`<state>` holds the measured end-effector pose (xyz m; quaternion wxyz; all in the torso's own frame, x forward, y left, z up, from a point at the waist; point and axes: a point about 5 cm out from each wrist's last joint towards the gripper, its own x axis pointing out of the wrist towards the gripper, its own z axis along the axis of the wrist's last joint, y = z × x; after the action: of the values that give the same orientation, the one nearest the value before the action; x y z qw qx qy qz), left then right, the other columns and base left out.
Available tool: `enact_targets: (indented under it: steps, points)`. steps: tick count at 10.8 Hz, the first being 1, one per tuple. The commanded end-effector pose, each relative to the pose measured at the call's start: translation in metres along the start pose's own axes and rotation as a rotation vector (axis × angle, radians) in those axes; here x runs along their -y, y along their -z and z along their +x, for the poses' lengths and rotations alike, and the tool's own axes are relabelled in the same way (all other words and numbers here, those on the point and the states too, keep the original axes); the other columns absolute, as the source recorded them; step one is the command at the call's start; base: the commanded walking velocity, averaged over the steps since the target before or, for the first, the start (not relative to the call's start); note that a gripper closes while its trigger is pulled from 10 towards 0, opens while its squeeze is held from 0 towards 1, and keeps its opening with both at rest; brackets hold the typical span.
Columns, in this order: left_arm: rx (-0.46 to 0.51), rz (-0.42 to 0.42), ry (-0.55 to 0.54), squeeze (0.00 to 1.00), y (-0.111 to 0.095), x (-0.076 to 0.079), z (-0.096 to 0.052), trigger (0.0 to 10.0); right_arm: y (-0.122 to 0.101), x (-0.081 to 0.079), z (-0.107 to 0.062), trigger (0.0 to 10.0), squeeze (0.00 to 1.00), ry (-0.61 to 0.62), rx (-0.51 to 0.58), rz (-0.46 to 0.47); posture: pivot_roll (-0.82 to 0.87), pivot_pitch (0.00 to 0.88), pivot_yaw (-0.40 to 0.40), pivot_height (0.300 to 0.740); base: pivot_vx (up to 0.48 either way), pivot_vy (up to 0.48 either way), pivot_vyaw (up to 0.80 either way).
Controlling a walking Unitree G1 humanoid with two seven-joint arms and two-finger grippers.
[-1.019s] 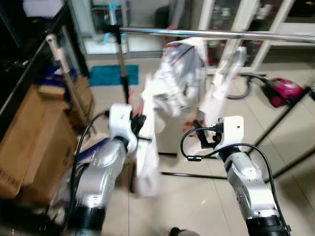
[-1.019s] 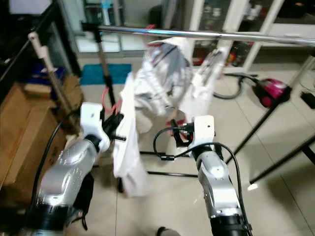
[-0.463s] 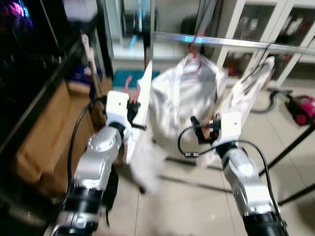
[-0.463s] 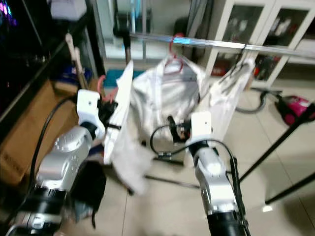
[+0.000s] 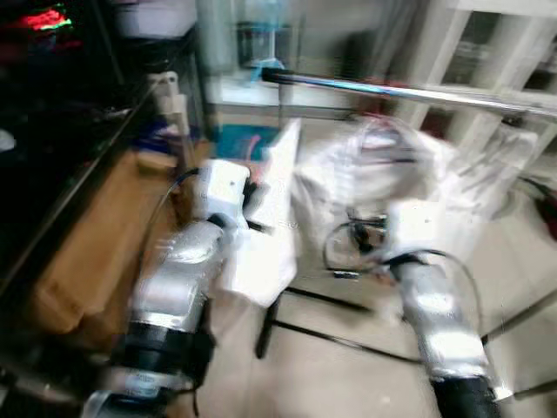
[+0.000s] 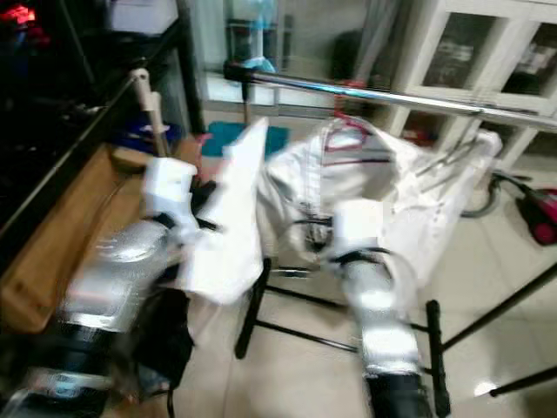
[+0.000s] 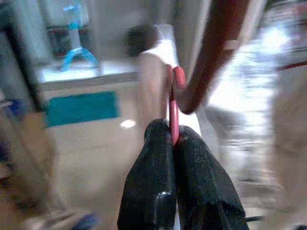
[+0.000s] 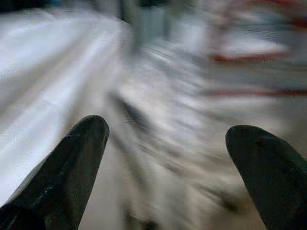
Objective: Hang hanger
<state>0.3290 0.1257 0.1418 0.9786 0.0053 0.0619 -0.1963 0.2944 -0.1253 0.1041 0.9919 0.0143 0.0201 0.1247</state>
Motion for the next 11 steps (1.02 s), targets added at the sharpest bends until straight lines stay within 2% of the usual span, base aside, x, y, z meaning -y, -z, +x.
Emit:
enact_targets:
  steps: [1,2,6,8,9,10,11]
  points:
    - [0.068,0.008,0.085,0.00,-0.020,0.019,0.010,10.0,0.002,0.017,-0.005,10.0,0.00,0.051,-0.010,-0.019,0.05,0.000,0.013,0.740,0.450,0.000,0.00]
    - [0.056,-0.002,0.068,0.00,-0.024,0.015,0.014,10.0,0.003,0.017,-0.006,10.0,0.00,0.052,-0.012,-0.020,0.04,0.000,0.016,0.740,0.424,0.000,0.00]
    - [0.041,0.024,0.059,0.00,-0.035,0.006,0.023,10.0,0.005,0.018,-0.008,10.0,0.00,0.053,-0.019,-0.025,0.03,0.000,0.022,0.740,0.000,0.000,0.00]
    - [0.035,0.026,0.092,0.00,-0.044,0.009,0.031,10.0,0.006,0.017,-0.009,10.0,0.00,0.050,-0.025,-0.023,0.03,0.000,0.023,0.740,0.000,0.000,0.00]
    - [0.024,0.039,0.113,0.00,-0.057,0.012,0.040,10.0,0.007,0.016,-0.010,10.0,0.00,0.047,-0.028,-0.024,0.02,0.000,0.029,0.740,0.000,0.000,0.00]
    - [0.018,0.010,0.138,0.00,-0.068,0.017,0.050,10.0,0.008,0.016,-0.013,10.0,0.00,0.048,-0.034,-0.026,0.01,0.000,0.036,0.740,0.000,0.000,0.00]
    - [0.022,-0.060,0.172,0.00,-0.082,0.028,0.062,10.0,0.010,0.015,-0.016,10.0,0.00,0.050,-0.043,-0.029,-0.01,0.000,0.042,0.740,0.000,0.000,0.00]
